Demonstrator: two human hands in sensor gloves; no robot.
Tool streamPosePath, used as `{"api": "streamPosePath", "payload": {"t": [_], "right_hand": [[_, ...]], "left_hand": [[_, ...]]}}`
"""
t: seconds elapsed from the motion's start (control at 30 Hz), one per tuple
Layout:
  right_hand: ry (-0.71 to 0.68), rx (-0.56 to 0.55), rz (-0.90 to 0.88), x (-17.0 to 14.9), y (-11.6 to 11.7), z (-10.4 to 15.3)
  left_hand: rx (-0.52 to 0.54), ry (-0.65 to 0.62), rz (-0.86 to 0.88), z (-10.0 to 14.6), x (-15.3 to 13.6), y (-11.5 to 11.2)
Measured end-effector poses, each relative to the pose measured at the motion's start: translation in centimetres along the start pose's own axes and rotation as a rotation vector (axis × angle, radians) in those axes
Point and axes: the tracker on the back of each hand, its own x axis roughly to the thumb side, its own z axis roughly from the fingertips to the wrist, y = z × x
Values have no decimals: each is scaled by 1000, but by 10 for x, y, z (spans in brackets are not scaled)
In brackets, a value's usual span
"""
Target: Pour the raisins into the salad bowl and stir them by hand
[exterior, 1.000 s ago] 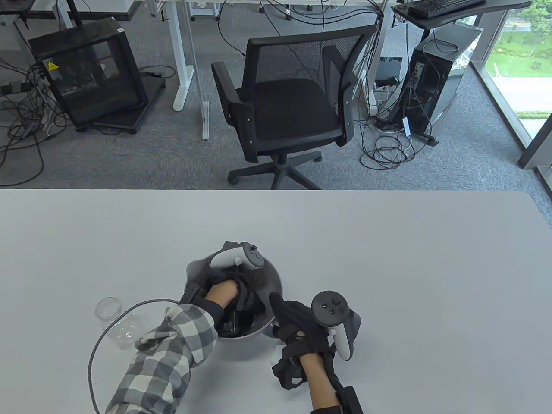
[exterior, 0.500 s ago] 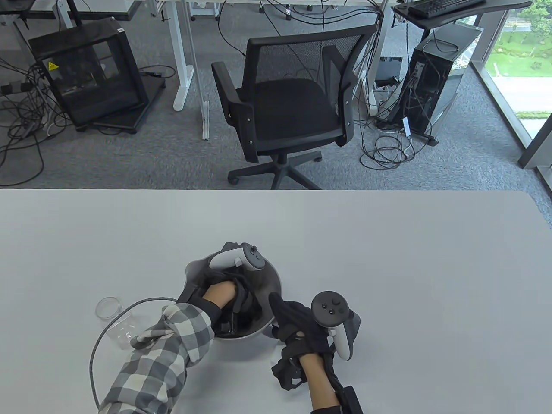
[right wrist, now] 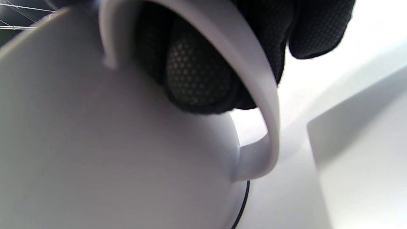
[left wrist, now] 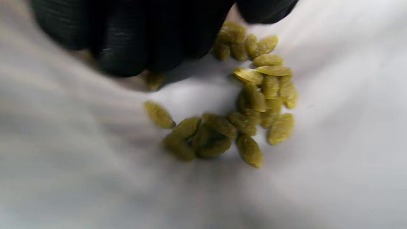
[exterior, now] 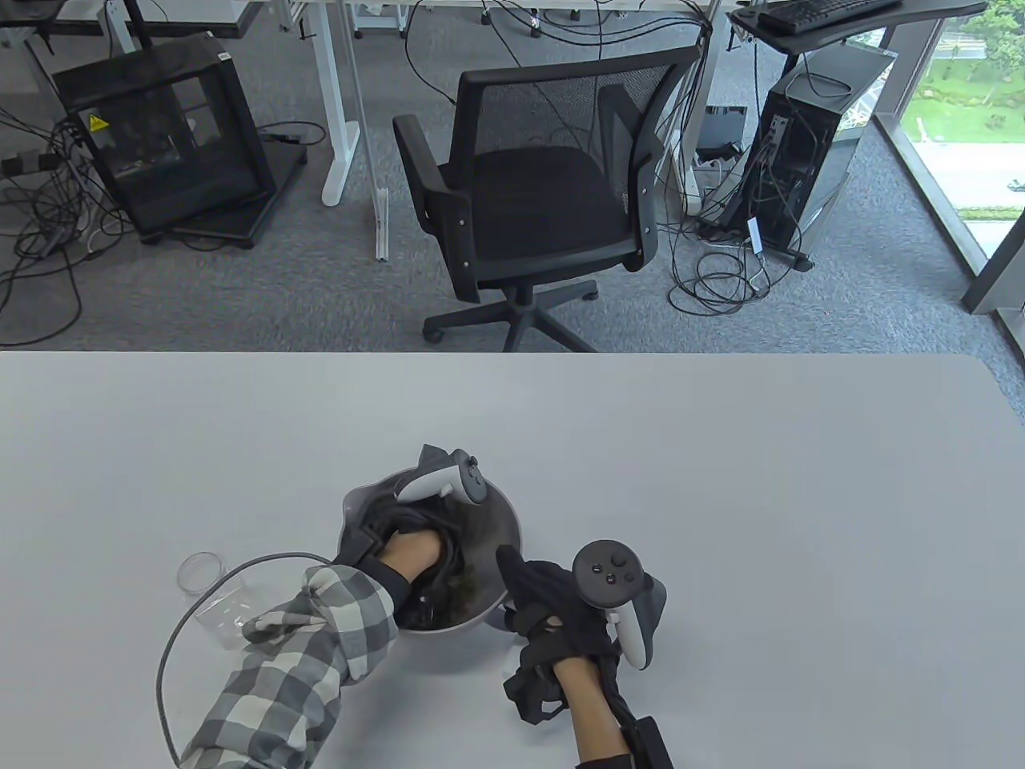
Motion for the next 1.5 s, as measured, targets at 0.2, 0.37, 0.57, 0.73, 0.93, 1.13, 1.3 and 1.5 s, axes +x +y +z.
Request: {"api": "streamPosePath", "payload": {"t": [0.2, 0.37, 0.57, 0.73, 0.93, 1.13, 1.3, 1.5], "right_hand": [[0, -6, 7, 0, 0, 0], [-6, -22, 31, 2, 1, 1], [-7, -22, 32, 1, 0, 1], [-10, -19, 34, 1, 0, 0], [-8, -22, 29, 1, 0, 1], [-7, -25, 37, 0, 0, 0], [-9, -20, 41, 1, 0, 0], [-11, -24, 40, 1, 1, 1]], "left_hand": [[-233, -491, 195, 11, 13, -7], [-219, -182, 206, 1, 1, -8], [-178, -408, 120, -6, 13, -11], [-425, -469, 406, -10, 5, -25], [22, -195, -29, -5, 4, -6], [-421, -492, 432, -8, 8, -27], [-58, -124, 12, -2, 4, -10], [-303, -505, 269, -6, 13, -22]]}}
